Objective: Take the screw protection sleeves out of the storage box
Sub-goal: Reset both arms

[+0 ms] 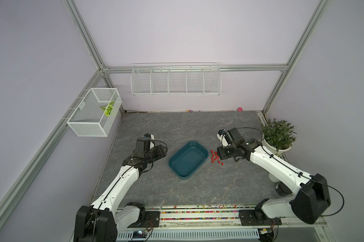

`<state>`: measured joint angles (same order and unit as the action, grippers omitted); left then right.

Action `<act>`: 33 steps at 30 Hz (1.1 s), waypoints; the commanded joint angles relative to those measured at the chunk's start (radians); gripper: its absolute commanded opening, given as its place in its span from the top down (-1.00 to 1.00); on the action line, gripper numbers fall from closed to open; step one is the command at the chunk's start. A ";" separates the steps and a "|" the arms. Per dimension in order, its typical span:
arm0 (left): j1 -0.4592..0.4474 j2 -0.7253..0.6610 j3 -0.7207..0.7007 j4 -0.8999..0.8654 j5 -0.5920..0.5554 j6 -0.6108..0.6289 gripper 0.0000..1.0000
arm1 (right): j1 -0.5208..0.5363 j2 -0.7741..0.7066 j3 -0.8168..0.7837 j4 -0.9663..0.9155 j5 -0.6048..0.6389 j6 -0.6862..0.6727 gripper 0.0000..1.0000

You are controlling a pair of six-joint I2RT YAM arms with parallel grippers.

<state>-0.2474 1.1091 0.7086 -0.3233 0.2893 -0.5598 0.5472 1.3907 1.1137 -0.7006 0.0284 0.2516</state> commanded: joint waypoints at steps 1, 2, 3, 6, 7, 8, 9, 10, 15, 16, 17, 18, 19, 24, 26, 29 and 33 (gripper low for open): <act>0.005 0.003 0.010 0.025 -0.003 0.032 -0.28 | -0.004 -0.036 -0.004 -0.017 -0.034 0.021 0.05; 0.006 0.000 0.014 0.027 -0.004 0.040 -0.31 | -0.004 -0.044 -0.004 -0.017 -0.028 0.021 0.06; 0.006 -0.002 0.020 0.032 -0.011 0.050 -0.34 | -0.003 -0.053 -0.004 -0.020 -0.013 0.021 0.06; 0.005 -0.014 0.030 0.047 -0.048 0.090 -0.49 | -0.007 -0.076 -0.002 -0.025 0.037 0.014 0.06; 0.006 -0.025 0.024 0.069 -0.068 0.103 -0.53 | -0.009 -0.082 0.002 -0.028 0.045 0.009 0.07; 0.005 -0.038 0.017 0.085 -0.084 0.115 -0.57 | -0.011 -0.089 0.006 -0.031 0.057 0.006 0.08; 0.005 -0.054 0.007 0.107 -0.104 0.130 -0.59 | -0.013 -0.097 0.009 -0.032 0.071 0.005 0.08; 0.006 -0.067 -0.001 0.127 -0.121 0.145 -0.63 | -0.017 -0.106 0.011 -0.032 0.081 0.003 0.08; 0.005 -0.108 -0.018 0.158 -0.222 0.183 -0.76 | -0.054 -0.142 0.012 -0.024 0.091 0.011 0.07; 0.005 -0.112 -0.018 0.156 -0.240 0.184 -0.77 | -0.065 -0.146 0.010 -0.020 0.074 0.011 0.06; 0.005 -0.114 -0.020 0.155 -0.251 0.185 -0.77 | -0.073 -0.150 0.007 -0.017 0.057 0.012 0.05; 0.006 -0.114 -0.021 0.153 -0.266 0.185 -0.76 | -0.082 -0.149 0.007 -0.018 0.033 0.012 0.04; 0.005 -0.112 -0.024 0.151 -0.278 0.187 -0.77 | -0.085 -0.146 0.008 -0.020 0.018 0.012 0.03; 0.005 -0.122 -0.063 0.220 -0.327 0.242 -0.78 | -0.094 -0.157 -0.014 -0.015 0.052 0.005 0.03; 0.005 -0.131 -0.087 0.278 -0.353 0.257 -0.78 | -0.111 -0.169 -0.031 0.007 0.065 0.007 -0.04; 0.006 -0.129 -0.108 0.342 -0.394 0.282 -0.76 | -0.171 -0.162 -0.043 0.020 0.033 0.018 -0.06; 0.005 -0.108 -0.104 0.366 -0.454 0.306 -0.76 | -0.292 -0.133 -0.063 0.045 -0.075 0.030 0.06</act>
<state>-0.2470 0.9951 0.6037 -0.0254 -0.0929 -0.2966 0.3153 1.2438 1.0775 -0.6857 0.0330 0.2657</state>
